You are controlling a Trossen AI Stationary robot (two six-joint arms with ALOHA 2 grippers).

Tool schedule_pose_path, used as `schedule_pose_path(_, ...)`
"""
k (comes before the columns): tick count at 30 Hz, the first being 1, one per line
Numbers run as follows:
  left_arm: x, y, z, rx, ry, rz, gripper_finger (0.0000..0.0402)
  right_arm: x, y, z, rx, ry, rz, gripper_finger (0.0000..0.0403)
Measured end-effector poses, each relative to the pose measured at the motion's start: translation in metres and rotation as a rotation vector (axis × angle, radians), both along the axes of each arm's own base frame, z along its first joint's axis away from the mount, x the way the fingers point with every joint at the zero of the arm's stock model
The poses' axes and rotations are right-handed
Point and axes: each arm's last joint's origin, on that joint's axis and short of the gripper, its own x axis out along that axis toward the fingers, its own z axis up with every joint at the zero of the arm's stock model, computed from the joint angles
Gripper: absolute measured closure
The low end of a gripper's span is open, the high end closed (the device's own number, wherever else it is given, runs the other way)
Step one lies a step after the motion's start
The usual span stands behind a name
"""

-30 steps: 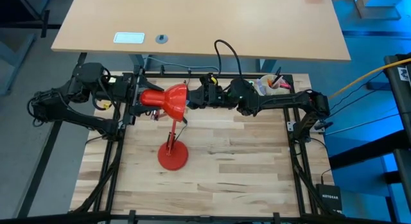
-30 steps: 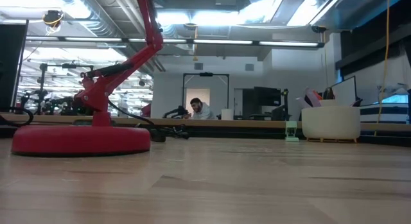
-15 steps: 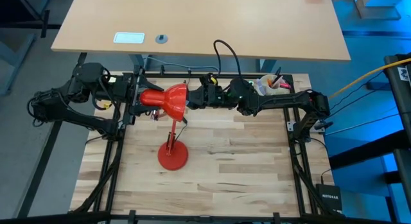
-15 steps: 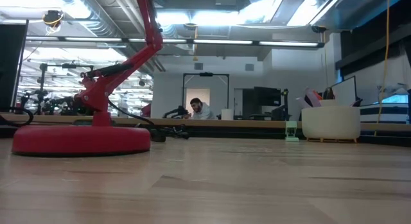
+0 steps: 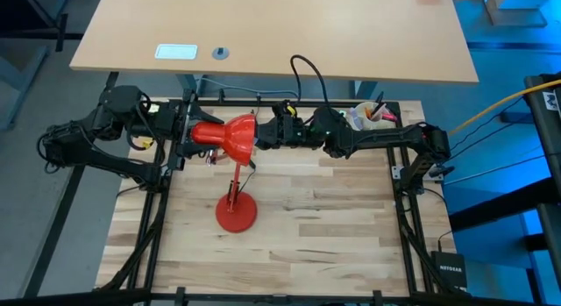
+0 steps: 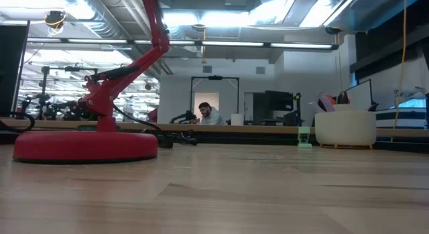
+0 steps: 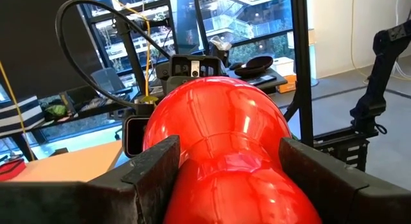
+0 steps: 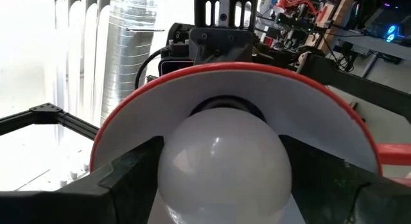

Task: Screw lightbulb
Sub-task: Insert the white lightbulb into the red desk lamp

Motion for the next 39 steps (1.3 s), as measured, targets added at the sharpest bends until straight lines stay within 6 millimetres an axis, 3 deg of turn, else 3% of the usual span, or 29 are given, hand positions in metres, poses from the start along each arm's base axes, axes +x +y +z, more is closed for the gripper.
schedule_pose_path(39, 0.0079, 0.0027, -0.0018, 0.001, 0.012, 0.085, 0.0149, 0.0014, -0.0003, -0.0033, 0.009, 0.028, -0.017, 0.0100)
